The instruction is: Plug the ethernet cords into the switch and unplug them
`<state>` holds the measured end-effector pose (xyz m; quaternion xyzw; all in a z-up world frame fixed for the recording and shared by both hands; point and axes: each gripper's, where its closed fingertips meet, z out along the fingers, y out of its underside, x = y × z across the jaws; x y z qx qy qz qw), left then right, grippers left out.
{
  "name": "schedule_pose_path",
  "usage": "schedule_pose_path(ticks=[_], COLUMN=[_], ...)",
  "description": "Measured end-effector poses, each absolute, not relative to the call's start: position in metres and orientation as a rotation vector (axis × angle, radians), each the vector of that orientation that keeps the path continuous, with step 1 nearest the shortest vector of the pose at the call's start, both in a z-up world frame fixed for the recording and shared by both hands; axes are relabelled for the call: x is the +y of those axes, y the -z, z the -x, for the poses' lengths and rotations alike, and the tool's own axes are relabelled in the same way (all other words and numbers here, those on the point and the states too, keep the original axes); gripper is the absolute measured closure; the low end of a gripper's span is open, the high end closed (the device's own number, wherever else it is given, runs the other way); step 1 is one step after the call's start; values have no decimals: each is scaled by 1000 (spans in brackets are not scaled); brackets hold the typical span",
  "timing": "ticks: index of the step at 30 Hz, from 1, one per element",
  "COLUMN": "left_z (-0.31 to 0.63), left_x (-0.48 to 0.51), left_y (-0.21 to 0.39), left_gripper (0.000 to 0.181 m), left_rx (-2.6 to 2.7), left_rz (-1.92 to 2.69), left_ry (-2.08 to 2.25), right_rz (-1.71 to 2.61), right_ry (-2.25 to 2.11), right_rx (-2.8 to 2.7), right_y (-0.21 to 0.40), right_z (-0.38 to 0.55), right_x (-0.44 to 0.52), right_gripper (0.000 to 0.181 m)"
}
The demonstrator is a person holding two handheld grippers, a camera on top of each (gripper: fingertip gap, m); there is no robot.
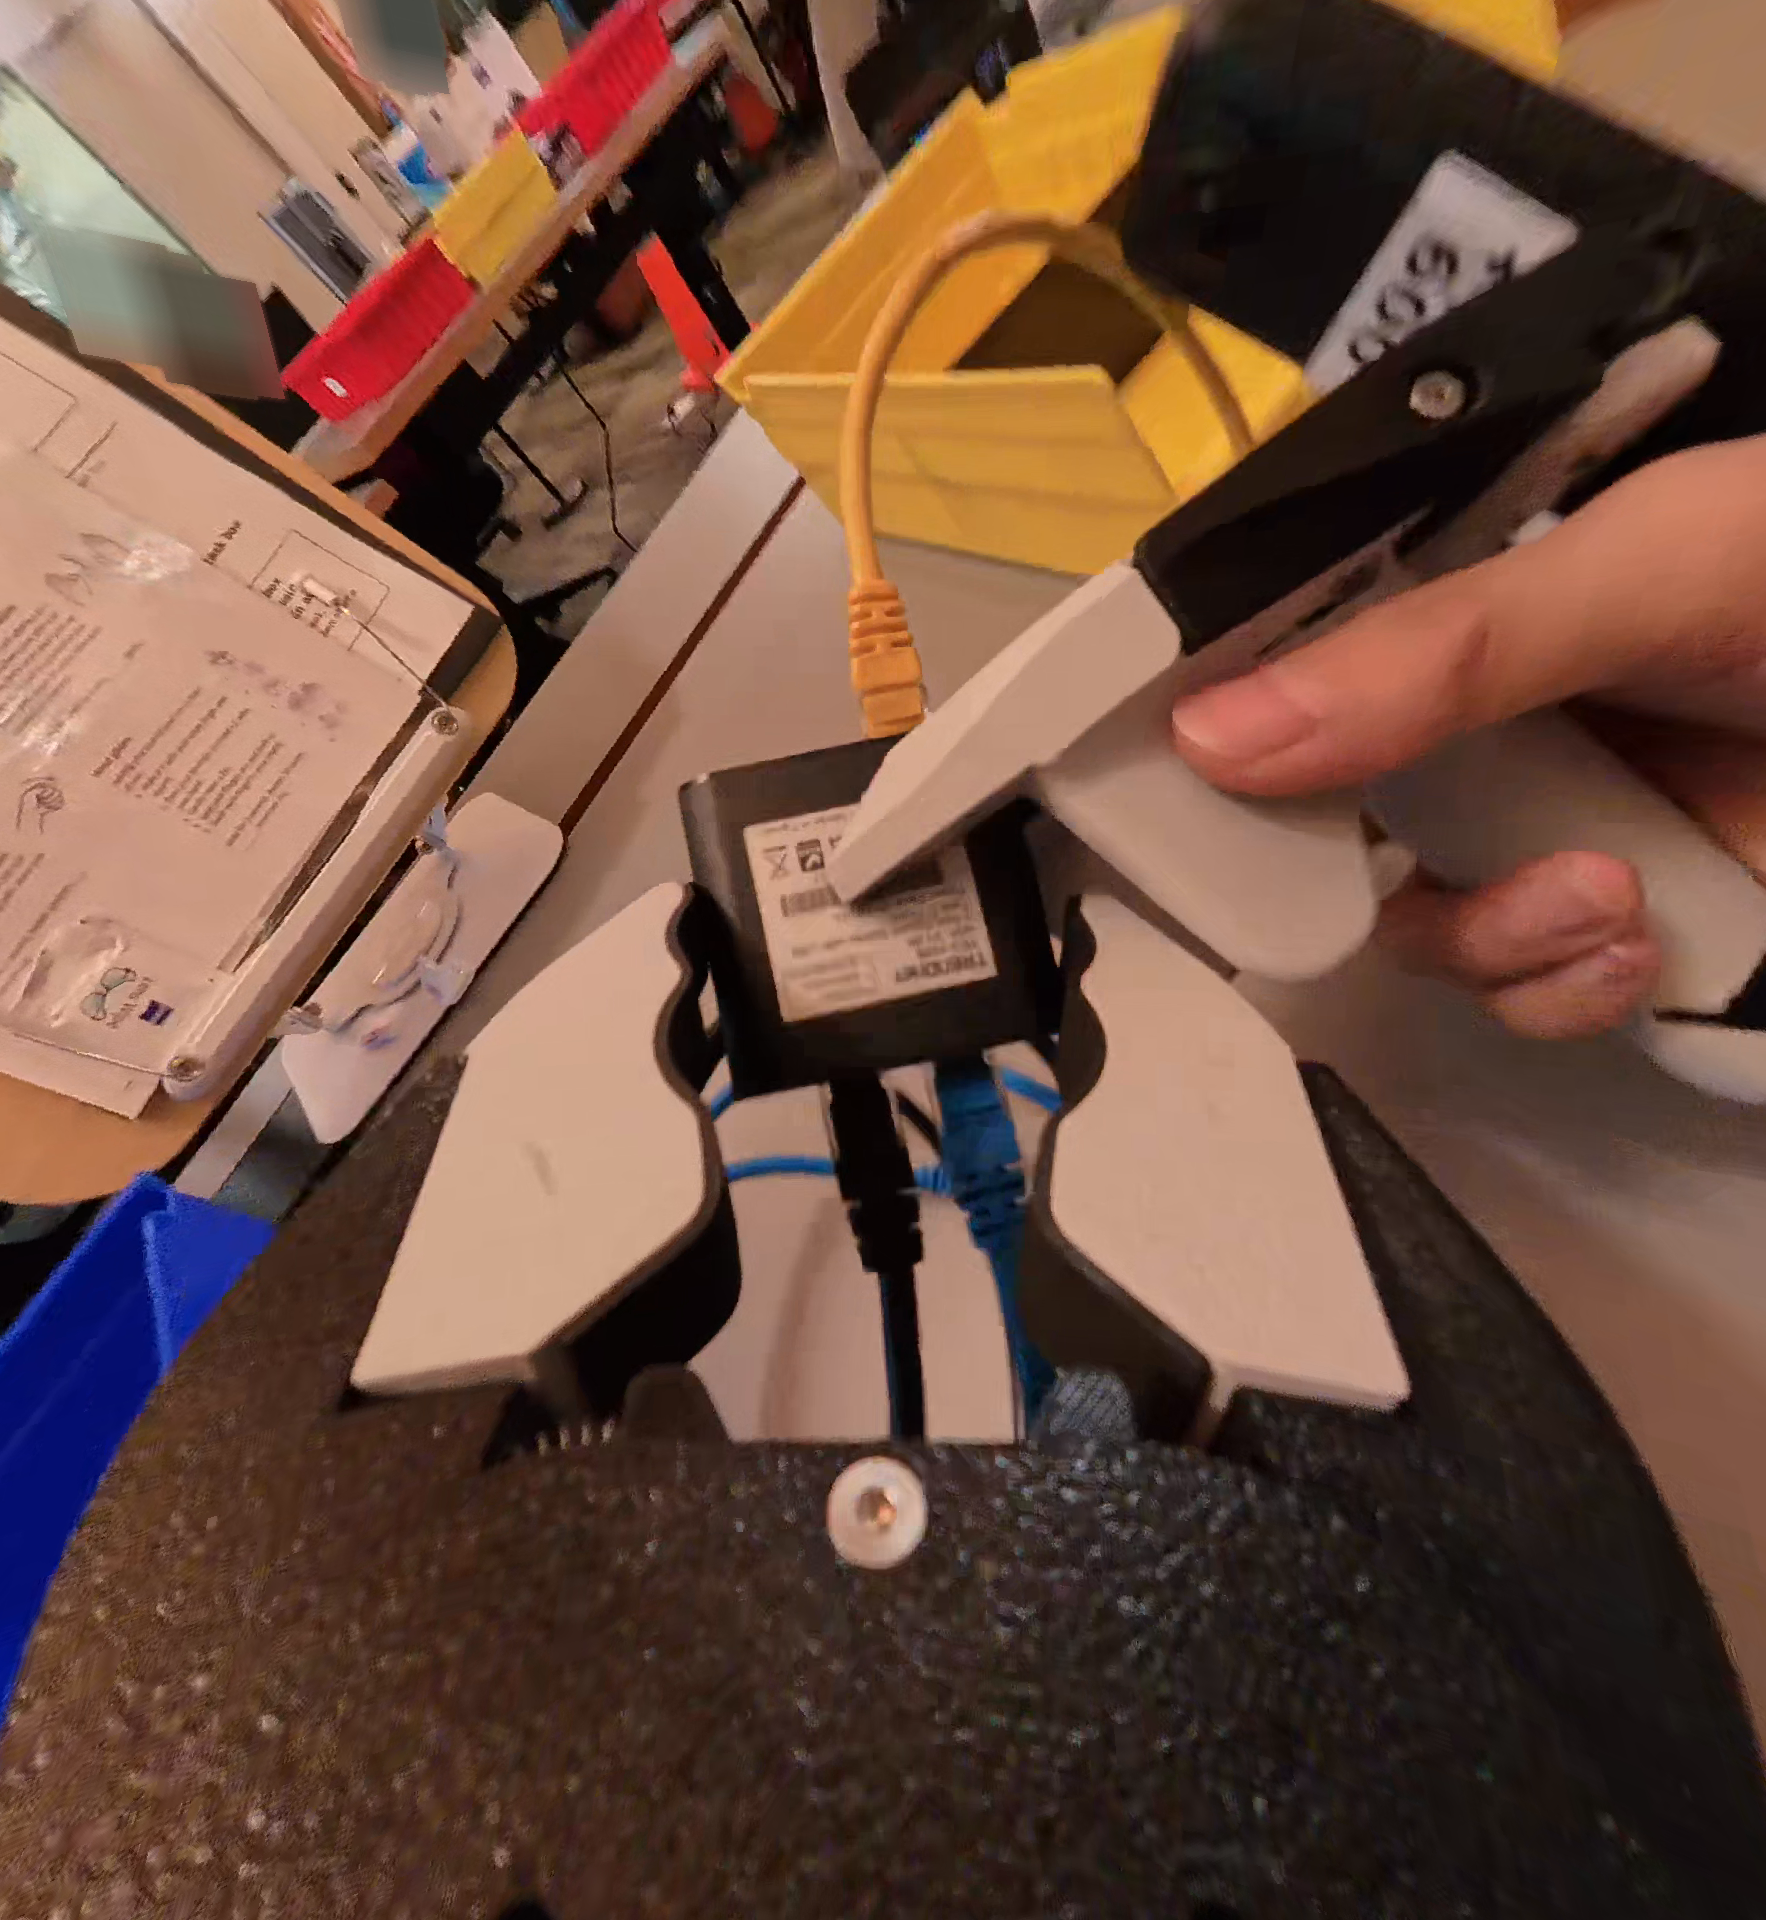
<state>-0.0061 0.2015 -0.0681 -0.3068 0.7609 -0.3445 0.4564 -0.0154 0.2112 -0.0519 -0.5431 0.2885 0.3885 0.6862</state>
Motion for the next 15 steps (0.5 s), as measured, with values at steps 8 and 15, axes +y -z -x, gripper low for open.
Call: schedule_pose_path(ticks=[8,15], left_z=[21,26], left_x=[196,181], left_y=[70,81], left_gripper=[100,116], left_rx=[1703,1761], left_rz=[909,847], left_ry=[929,977], right_rz=[874,794], right_ry=[-1038,-1009], right_rx=[979,998], right_y=[70,58], right_z=[-2,10], right_x=[187,179], right_gripper=[157,157])
